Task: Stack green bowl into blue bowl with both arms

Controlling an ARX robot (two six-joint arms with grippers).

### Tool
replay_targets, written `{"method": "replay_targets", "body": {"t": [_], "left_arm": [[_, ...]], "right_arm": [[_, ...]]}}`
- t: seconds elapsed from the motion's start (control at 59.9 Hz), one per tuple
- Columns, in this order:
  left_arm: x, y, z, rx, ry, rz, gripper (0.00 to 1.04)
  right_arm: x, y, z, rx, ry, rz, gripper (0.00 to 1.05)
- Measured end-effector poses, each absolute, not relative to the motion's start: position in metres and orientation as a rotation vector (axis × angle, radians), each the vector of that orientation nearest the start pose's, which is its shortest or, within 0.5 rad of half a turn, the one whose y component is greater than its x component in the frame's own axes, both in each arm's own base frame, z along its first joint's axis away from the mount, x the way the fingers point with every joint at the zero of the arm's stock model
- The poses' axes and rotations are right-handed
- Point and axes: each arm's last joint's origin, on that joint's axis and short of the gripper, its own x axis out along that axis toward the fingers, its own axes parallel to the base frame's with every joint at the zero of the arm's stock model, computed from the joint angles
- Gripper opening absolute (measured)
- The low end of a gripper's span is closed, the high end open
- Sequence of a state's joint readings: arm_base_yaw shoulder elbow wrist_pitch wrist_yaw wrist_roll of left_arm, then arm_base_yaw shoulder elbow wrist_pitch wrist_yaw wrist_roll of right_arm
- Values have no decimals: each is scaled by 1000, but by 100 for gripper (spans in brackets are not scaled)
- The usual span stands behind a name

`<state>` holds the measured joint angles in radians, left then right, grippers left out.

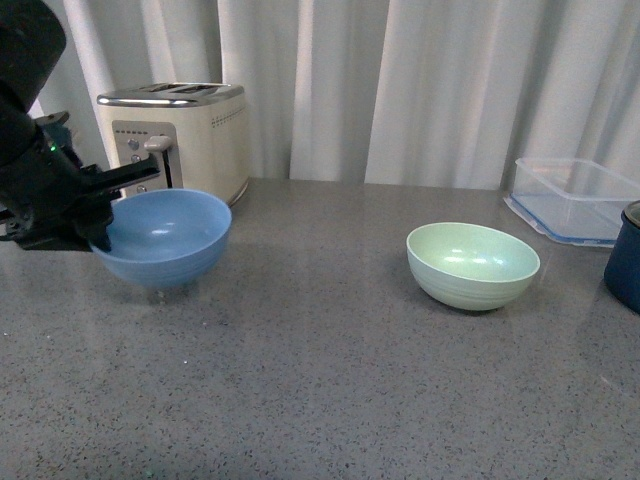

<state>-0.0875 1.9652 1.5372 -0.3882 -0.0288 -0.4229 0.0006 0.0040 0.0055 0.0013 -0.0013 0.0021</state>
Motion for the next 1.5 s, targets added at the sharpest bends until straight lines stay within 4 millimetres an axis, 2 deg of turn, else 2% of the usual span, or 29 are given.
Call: {"method": "replay_targets", "body": {"t": [0.167,0.384,0.568,0.785,0.919,1.052,1.119,1.203,1.236,1.286,1.353,1.37,1.437,1.503], "left_arm": [[432,-77,234,-341,808,35,3],[438,-127,224,-299,833,-45,3],[441,-148,209,-271,877,-57,3],[443,-158,204,-261,894,-65,3],[444,-160,205,-278,885,-91,23],[442,-159,217,-301,834,-135,44],[436,-155,231,-292,746,-147,55],[417,-145,267,-245,469,-171,71],[408,-141,282,-213,357,-164,74],[393,-131,304,-163,150,-85,65],[366,-112,318,-120,-31,-35,53],[355,-103,317,-110,-72,-25,47],[337,-89,304,-79,-98,-16,36],[320,-74,276,-48,-57,-7,24]], "right_arm": [[98,0,165,2,-3,2,95],[98,0,165,2,-3,2,95],[98,0,165,2,-3,2,95],[98,0,165,2,-3,2,95],[98,0,165,2,-3,2,95],[98,0,165,2,-3,2,95],[98,0,165,2,-3,2,95],[98,0,165,2,-3,2,95],[98,0,165,2,-3,2,95],[98,0,165,2,-3,2,95],[98,0,165,2,-3,2,95],[98,0,165,2,-3,2,95],[98,0,165,2,-3,2,95],[98,0,165,2,-3,2,95]]}}
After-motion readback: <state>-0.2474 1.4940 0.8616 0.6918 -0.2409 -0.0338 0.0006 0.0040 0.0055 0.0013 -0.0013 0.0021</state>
